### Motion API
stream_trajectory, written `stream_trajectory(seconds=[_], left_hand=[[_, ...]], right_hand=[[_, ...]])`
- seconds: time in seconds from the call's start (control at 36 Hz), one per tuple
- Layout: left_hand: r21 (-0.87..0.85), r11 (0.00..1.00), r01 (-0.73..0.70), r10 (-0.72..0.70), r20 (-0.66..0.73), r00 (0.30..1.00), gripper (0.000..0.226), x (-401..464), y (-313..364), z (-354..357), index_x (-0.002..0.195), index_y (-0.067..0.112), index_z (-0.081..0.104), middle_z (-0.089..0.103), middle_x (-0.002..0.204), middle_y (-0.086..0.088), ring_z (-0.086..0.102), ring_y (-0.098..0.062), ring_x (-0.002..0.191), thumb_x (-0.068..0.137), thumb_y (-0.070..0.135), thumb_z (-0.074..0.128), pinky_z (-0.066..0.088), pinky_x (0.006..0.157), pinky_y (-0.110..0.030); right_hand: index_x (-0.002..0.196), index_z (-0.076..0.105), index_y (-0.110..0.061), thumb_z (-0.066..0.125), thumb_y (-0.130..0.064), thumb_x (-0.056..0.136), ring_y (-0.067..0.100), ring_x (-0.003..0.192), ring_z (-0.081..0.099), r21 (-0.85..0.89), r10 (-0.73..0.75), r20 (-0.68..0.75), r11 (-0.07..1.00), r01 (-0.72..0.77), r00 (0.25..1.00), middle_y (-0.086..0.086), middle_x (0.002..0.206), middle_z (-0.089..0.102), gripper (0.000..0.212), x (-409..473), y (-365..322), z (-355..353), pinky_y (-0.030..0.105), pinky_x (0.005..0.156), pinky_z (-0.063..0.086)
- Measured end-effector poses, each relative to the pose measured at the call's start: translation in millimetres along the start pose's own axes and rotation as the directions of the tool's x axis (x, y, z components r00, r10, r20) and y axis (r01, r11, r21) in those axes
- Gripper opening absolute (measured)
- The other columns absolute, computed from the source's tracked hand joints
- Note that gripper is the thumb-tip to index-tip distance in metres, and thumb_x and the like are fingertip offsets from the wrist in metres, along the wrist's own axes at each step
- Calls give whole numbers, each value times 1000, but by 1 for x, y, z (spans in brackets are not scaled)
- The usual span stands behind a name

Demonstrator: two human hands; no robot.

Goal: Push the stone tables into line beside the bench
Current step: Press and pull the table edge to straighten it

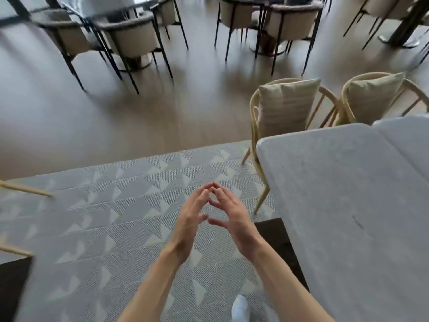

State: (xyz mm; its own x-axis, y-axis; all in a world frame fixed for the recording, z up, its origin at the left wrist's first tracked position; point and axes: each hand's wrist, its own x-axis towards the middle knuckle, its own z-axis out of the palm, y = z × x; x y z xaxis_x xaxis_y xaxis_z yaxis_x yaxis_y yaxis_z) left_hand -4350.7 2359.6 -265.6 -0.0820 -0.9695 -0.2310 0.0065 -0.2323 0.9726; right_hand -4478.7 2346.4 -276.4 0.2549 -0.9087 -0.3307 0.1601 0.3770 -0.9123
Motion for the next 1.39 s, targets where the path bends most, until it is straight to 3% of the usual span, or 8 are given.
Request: stream_trajectory(seconds=[0.17, 0.28, 0.53, 0.64, 0.86, 1.11, 1.25, 1.39], left_hand=[[-18, 1000, -11, 10, -62, 998, 47, 79, 28, -16, 132, 43, 59, 60, 134, 20, 54, 0, 127, 88, 61, 52, 46, 107, -49], [9, 1000, -9, 10, -129, 992, 47, 147, 50, -28, 133, 40, 59, 62, 130, 23, 55, 3, 124, 89, 56, 53, 45, 108, -50], [-28, 996, -84, 78, -184, 980, 32, 288, 126, -45, 132, 41, 58, 63, 126, 26, 55, 3, 123, 101, 39, 48, 51, 99, -37], [-38, 994, -103, 96, -166, 981, 43, 360, 149, -52, 131, 37, 60, 66, 127, 17, 60, -2, 119, 90, 47, 50, 51, 100, -47], [-48, 997, -61, 55, -112, 992, 40, 512, 151, -83, 127, 37, 64, 67, 128, 10, 59, -8, 123, 91, 46, 51, 50, 100, -54], [-68, 998, 17, -6, 152, 988, 36, 775, 202, -124, 123, 28, 68, 71, 122, -1, 62, -17, 121, 91, 37, 55, 54, 95, -54], [-45, 999, 29, -11, 363, 932, 46, 890, 271, -81, 126, 11, 64, 68, 123, -16, 60, -30, 122, 87, 35, 59, 47, 95, -68], [19, 999, -34, 20, 508, 861, 29, 995, 309, -14, 124, 10, 66, 68, 123, -16, 60, -31, 122, 100, 18, 55, 50, 94, -64]], right_hand=[[133, 56, -41, 55, -55, 92, 1, 121, 59, 1, -72, 35, 997, 72, 997, -21, 129, 63, 43, 88, -36, -6, 40, 94, 56], [139, 52, -34, 62, -55, 86, 4, 123, 58, 27, -77, 84, 997, 75, 993, -14, 134, 61, 58, 159, -62, -8, 38, 91, 58], [132, 58, -30, 65, -46, 90, 9, 119, 62, -10, -132, 154, 991, 136, 979, -7, 126, 68, 46, 296, -163, -20, 51, 93, 56], [133, 58, -29, 68, -48, 87, 8, 116, 64, -22, -165, 118, 985, 169, 979, -9, 123, 69, 51, 363, -193, -34, 52, 93, 56], [133, 59, -26, 65, -37, 92, 6, 115, 64, 0, -162, 29, 987, 162, 986, -10, 121, 70, 43, 502, -216, -49, 51, 92, 56], [136, 57, -21, 63, -31, 94, 6, 117, 63, -9, -187, -230, 982, 190, 955, -2, 130, 65, 43, 710, -303, -76, 49, 94, 55], [129, 61, -20, 61, -27, 96, 7, 115, 64, -36, -250, -436, 965, 260, 865, -3, 123, 69, 34, 765, -385, -131, 49, 94, 55], [125, 64, -17, 59, -25, 98, 15, 115, 65, -60, -302, -557, 944, 326, 773, 2, 118, 71, 29, 825, -440, -211, 52, 92, 56]])
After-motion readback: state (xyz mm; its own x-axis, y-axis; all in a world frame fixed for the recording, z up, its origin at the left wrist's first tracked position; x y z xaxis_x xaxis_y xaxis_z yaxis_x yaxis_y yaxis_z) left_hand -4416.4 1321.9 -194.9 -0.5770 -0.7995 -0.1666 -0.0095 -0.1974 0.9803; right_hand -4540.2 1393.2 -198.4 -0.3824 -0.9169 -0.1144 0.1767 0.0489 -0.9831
